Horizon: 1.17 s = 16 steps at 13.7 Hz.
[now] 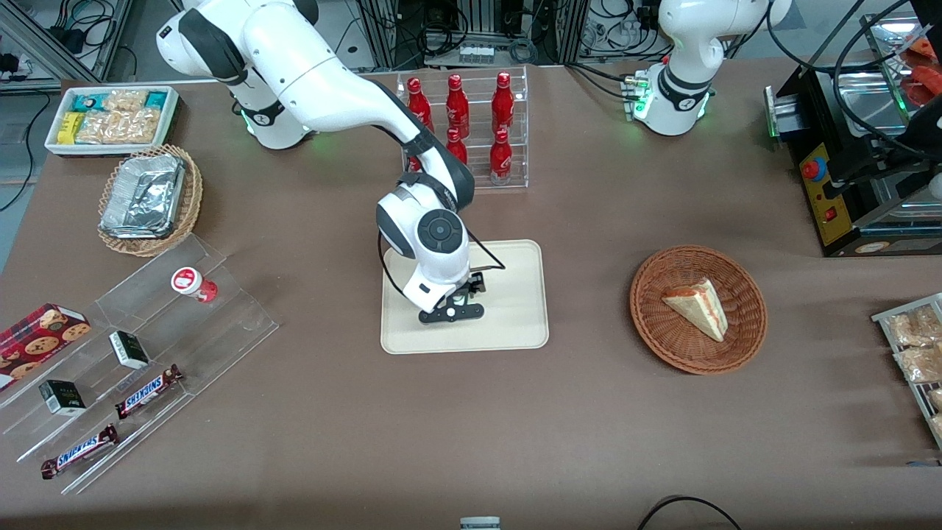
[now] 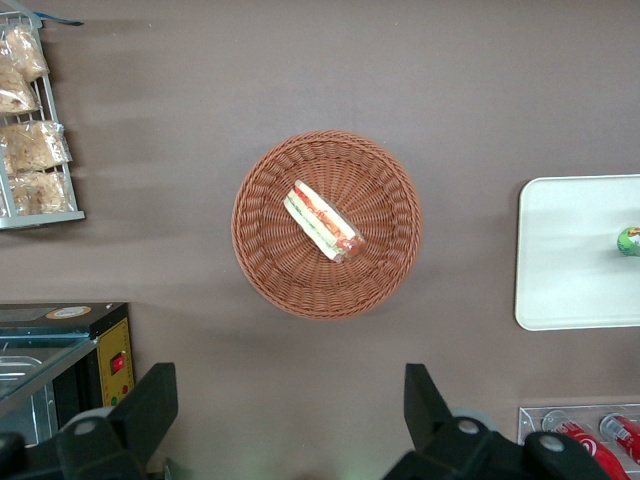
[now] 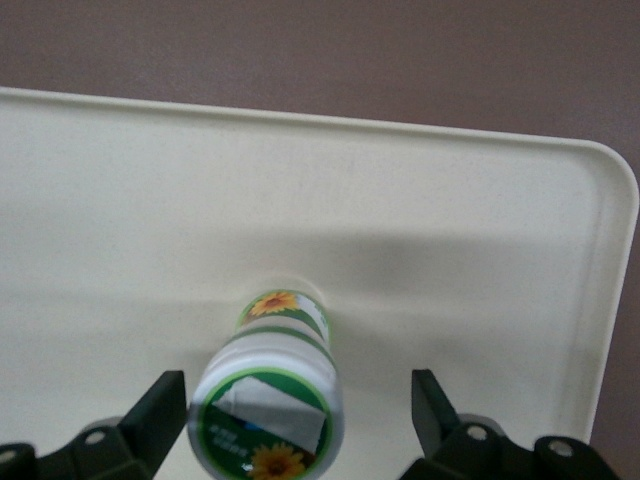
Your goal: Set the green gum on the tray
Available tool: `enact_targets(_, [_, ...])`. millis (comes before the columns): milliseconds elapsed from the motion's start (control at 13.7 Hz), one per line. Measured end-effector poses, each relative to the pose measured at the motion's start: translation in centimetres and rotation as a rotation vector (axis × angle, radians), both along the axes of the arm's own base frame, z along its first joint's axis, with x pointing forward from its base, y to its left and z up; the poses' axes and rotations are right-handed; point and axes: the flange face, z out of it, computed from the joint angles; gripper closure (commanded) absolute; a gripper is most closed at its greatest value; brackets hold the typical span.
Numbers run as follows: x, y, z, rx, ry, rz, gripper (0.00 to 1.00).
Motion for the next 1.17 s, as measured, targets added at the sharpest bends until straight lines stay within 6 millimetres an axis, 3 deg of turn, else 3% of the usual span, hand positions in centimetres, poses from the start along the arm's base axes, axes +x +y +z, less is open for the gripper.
enact_targets(291, [0.1,0.8,1.4,0.018,-0.02,0.008,0.0])
enact_targets(656, [0.5,0.0,7.2,0.02,-0.022,0.006,0.0])
enact_targets(874, [1.1,-2.4,11.3,-0.001,0.006,0.049,0.0])
enact_targets(1166, [3.4,-8.1,14.9,-0.027,0.063,0.143,0.0])
